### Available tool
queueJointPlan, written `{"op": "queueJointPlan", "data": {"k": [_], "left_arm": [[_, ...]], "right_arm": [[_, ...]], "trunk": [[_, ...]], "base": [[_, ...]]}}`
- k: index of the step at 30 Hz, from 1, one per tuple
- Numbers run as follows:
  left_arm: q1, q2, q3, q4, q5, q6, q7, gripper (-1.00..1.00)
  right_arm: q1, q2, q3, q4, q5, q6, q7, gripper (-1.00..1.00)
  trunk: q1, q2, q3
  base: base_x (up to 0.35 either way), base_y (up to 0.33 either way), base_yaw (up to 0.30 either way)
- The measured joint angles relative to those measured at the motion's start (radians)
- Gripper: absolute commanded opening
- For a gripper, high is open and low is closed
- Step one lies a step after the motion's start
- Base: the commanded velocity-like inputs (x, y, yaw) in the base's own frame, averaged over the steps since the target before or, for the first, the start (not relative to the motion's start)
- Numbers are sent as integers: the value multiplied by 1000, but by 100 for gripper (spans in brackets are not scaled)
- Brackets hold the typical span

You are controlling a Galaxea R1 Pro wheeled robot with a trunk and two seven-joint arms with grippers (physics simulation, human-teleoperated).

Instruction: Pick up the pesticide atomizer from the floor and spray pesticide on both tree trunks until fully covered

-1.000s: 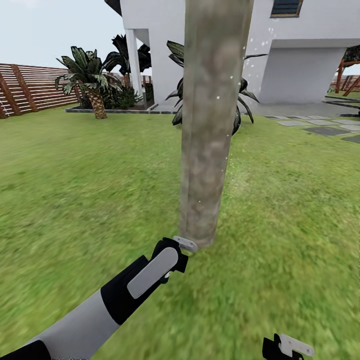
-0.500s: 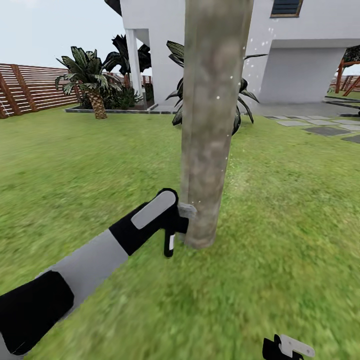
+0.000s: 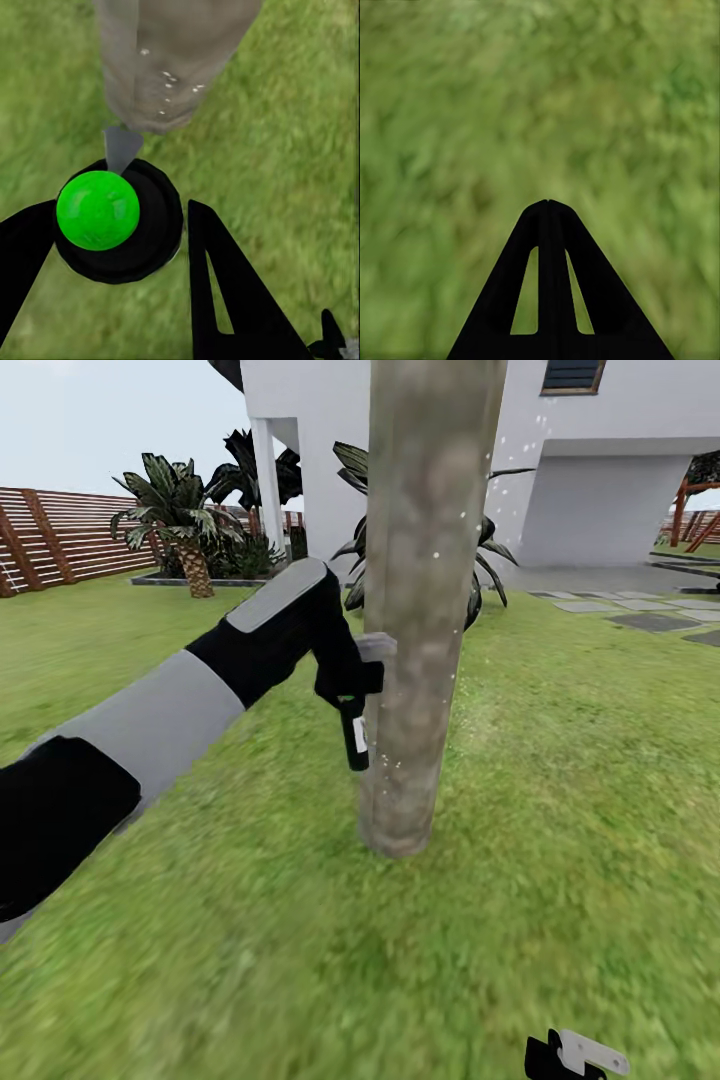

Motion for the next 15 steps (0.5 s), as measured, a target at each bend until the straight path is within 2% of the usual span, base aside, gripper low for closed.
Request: {"op": "queueJointPlan", "data": {"k": [1, 2, 5, 9, 15], "left_arm": [[-41, -10, 0, 19, 40, -3, 21, -100], [-71, -16, 0, 34, 60, -3, 32, -100], [-156, -31, 0, 61, 109, -5, 47, -100], [-258, -39, -1, 93, 175, -6, 54, -100], [-404, -40, 0, 103, 178, -7, 57, -100]], "right_arm": [[0, 0, -1, 0, 0, 0, -1, -100], [0, 0, 0, 0, 0, 0, -1, -100], [0, 0, 0, 1, 0, 0, -2, -100], [0, 0, 0, 1, 0, 1, -3, -100], [0, 0, 0, 3, 0, 3, -3, -100]], "trunk": [[0, 0, 0], [0, 0, 0], [0, 0, 0], [0, 0, 0], [0, 0, 0]], "base": [[0, 0, 0], [0, 0, 0], [0, 0, 0], [0, 0, 0], [0, 0, 0]]}}
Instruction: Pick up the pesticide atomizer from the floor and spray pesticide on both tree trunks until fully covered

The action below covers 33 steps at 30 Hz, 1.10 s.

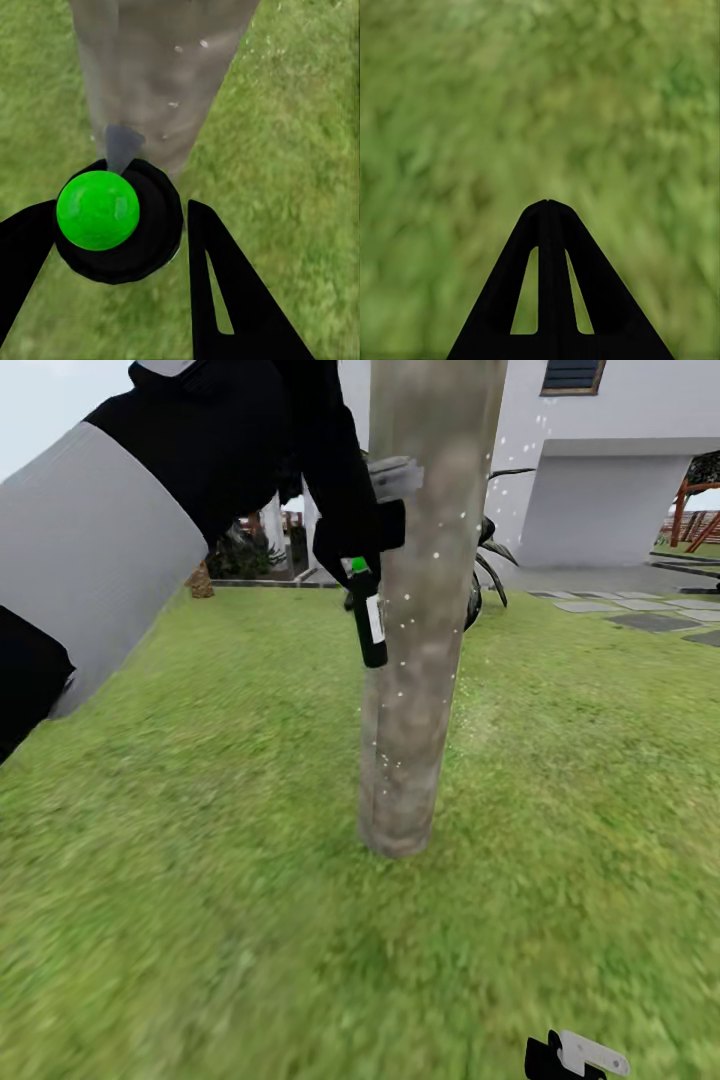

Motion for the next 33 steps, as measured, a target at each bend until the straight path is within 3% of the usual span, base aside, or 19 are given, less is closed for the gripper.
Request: {"op": "queueJointPlan", "data": {"k": [2, 11, 21, 26, 30, 33], "left_arm": [[-62, -6, 2, 0, 0, -2, 0, -100], [-185, -9, 6, -37, 0, -2, -32, -100], [-192, -9, 8, -194, 1, -47, -40, -100], [-32, -9, 4, -281, 1, -84, -25, -100], [133, -9, 0, -353, 1, -97, 29, -100], [287, -5, -3, -422, 1, -103, 91, -100]], "right_arm": [[0, 0, 0, 0, 0, 0, 0, -100], [0, 0, 0, 3, 0, 2, 0, -100], [0, 0, 0, 3, 0, 2, -1, -100], [0, 0, 0, 3, 0, 2, -2, -100], [0, 0, 0, 3, 0, 2, -2, -100], [0, 0, 0, 3, 0, 2, -2, -100]], "trunk": [[0, 0, 0], [0, 0, 0], [0, 0, 0], [1, 0, 0], [1, 0, 0], [1, 0, 0]], "base": [[0, 0, 0], [0, 0, 0], [0, 0, 0], [0, 0, 0], [0, 0, 0], [0, 0, 0]]}}
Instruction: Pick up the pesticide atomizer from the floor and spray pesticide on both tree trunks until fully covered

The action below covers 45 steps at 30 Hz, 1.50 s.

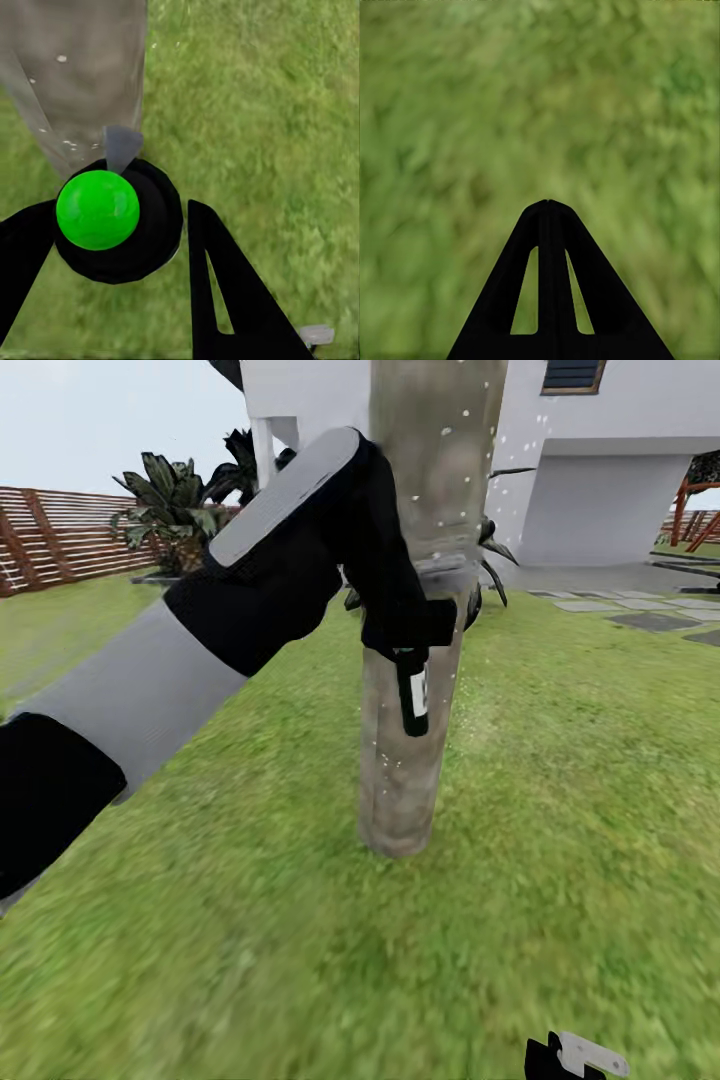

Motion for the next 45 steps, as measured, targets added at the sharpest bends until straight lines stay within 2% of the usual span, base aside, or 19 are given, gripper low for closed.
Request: {"op": "queueJointPlan", "data": {"k": [2, 4, 5, 9, 13, 17, 18, 20, 22, 23, 27, 30, 34, 38, 42, 45], "left_arm": [[64, 2, -1, -23, -3, -5, 18, -100], [181, 3, -4, -55, -74, -11, 31, -100], [208, 3, -4, -62, -97, -12, 31, -100], [405, 5, -5, -98, -255, -11, 30, -100], [562, 10, -11, -139, -383, -11, 29, -100], [677, 15, -14, -154, -484, -10, 27, -100], [715, 16, -14, -156, -525, -10, 27, -100], [764, 16, -14, -160, -575, -9, 23, -100], [797, 16, -14, -163, -610, -9, 18, -100], [824, 16, -14, -163, -643, -10, 15, -100], [883, 16, -13, -186, -741, -16, 10, -100], [906, 16, -12, -222, -768, -45, 10, -100], [914, 16, -11, -253, -775, -124, 11, -100], [917, 16, -11, -264, -776, -139, 6, -100], [929, 16, -12, -273, -775, -142, -60, -100], [932, 16, -12, -275, -775, -143, -78, -100]], "right_arm": [[0, 0, 0, 0, 0, 0, 0, -100], [0, 0, 0, 0, 0, 0, 0, -100], [0, 0, 0, 0, 0, 0, 0, -100], [0, 0, 0, 0, 0, 0, 0, -100], [0, 0, 0, 0, 0, 0, -1, -100], [0, 0, 0, 0, 0, 0, -1, -100], [0, 0, 0, 0, 0, 0, -1, -100], [0, 0, 0, 0, 0, 0, -2, -100], [0, 0, 1, 0, 0, -2, 0, -100], [0, 0, 1, -1, 0, -3, 1, -100], [0, 1, 5, -1, 0, -6, 4, -100], [0, 2, 8, -3, 1, -7, 6, -100], [0, 2, 9, -3, 1, -8, 6, -100], [0, 2, 8, -4, 1, -8, 6, -100], [0, 0, 3, -3, 0, -8, 5, -100], [0, 1, 5, -2, 0, -8, 6, -100]], "trunk": [[0, 0, 0], [1, 0, 0], [0, 0, 0], [0, 0, 0], [0, 0, 0], [0, 0, 0], [0, 0, 0], [0, 0, 0], [0, 0, 0], [0, 0, 0], [0, 0, 0], [0, 0, 0], [0, 0, 0], [0, 0, 0], [0, 0, 0], [0, 0, 0]], "base": [[0, 0, 0], [0, 0, 0], [0, 0, 0], [0, 0, 0], [0, 0, 0], [0, 0, 0], [0, 0, 0], [0, 0, 0], [0, 0, 0], [0, 0, 0], [0, 0, 0], [5, 0, 0], [20, 0, -5], [4, 36, -132], [0, 258, -202], [0, 332, -59]]}}
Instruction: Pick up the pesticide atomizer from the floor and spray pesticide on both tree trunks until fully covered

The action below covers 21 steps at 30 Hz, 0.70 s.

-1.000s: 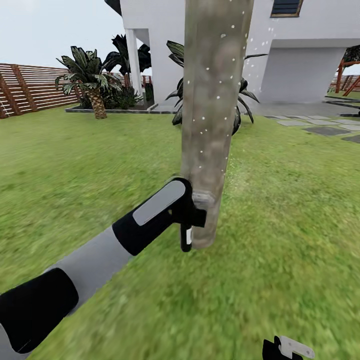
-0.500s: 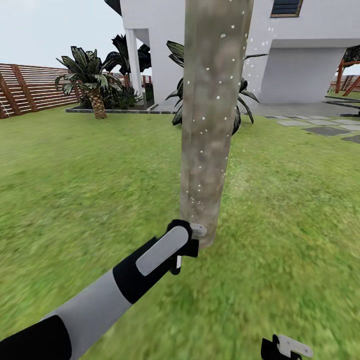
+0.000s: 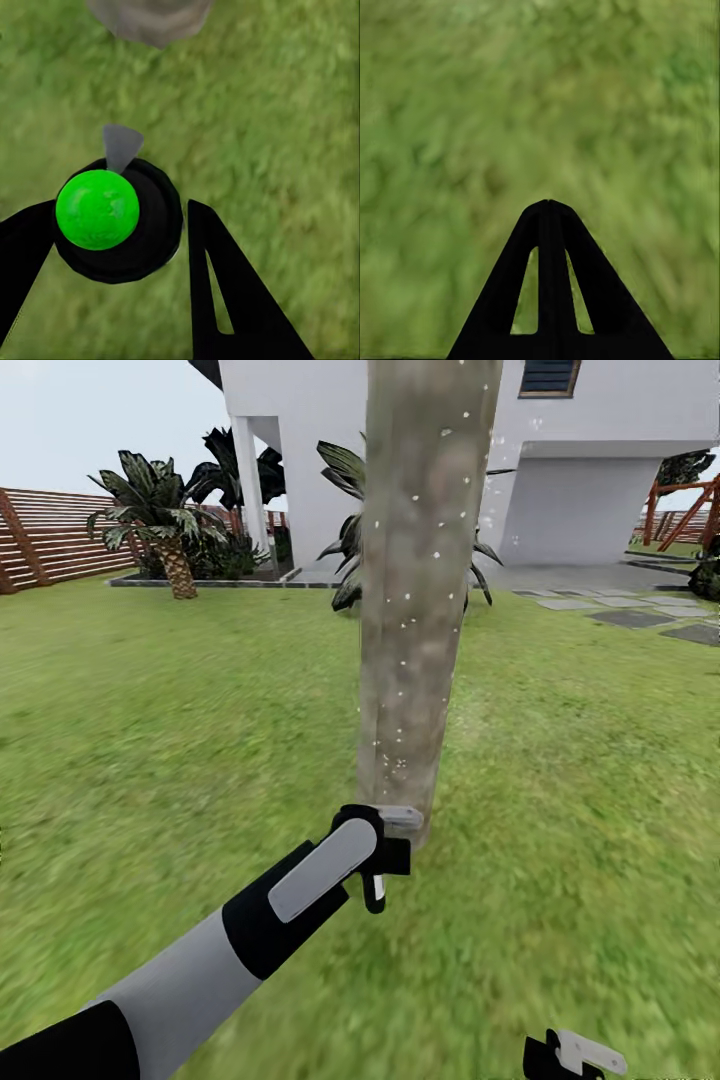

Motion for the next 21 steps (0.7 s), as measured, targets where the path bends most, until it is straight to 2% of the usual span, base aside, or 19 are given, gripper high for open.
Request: {"op": "queueJointPlan", "data": {"k": [6, 21], "left_arm": [[1, 0, 0, 0, 0, -10, -4, -100], [1, 0, 0, -2, 0, -37, -4, -100]], "right_arm": [[0, -1, 1, 0, 0, 0, 0, -100], [0, -1, -3, 0, 0, 0, 0, -100]], "trunk": [[0, 0, 0], [0, 0, 0]], "base": [[4, 346, -77], [122, 345, -241]]}}
